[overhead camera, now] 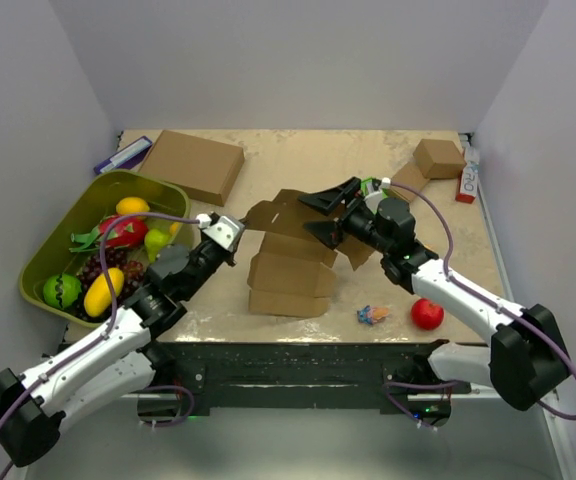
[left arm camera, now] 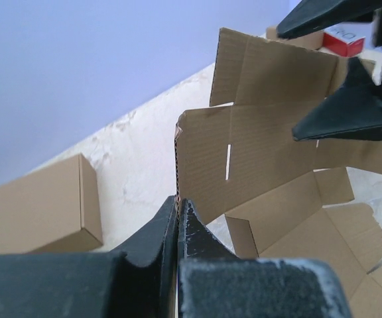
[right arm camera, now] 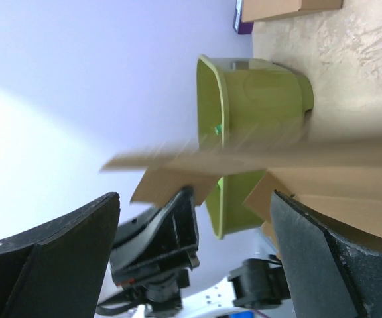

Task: Fold the paper box

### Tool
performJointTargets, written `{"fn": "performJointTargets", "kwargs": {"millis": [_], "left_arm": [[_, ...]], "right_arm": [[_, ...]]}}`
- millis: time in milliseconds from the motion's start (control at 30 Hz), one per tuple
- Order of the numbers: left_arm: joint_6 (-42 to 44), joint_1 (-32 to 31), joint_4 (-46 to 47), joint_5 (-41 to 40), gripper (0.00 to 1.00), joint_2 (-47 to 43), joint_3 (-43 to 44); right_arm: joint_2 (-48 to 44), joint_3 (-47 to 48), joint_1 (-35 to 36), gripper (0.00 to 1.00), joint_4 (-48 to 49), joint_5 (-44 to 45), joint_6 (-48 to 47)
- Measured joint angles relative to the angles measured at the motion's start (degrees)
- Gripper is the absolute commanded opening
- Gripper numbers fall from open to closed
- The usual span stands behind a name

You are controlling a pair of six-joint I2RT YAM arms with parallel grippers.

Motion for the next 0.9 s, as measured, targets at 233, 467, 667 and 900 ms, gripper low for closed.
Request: {"fn": "performJointTargets", "kwargs": {"millis": [233, 467, 667, 900], "left_arm": [[3.43, -1.14, 1.46, 1.79, 0.0, -1.01, -0.22], [5.29, -2.16, 1.4, 1.77, 0.0, -0.81, -0.22], [6.47, -3.06, 1.38, 1.11, 0.0, -0.81, -0.22], [6.95, -3.85, 1.16, 0.13, 0.0, -1.09, -0.68]], "right_arm": [[1.49, -5.18, -3.1, 0.99, 6.21, -3.34, 7.74], [-2.58, -6.38, -5.14, 0.99, 5.66, -3.48, 9.51], [-6.43, -7.98, -8.83, 0.99, 5.07, -3.3, 10.34], [-6.36, -9.92, -10.56, 0.99, 2.19, -2.34, 10.69]]}}
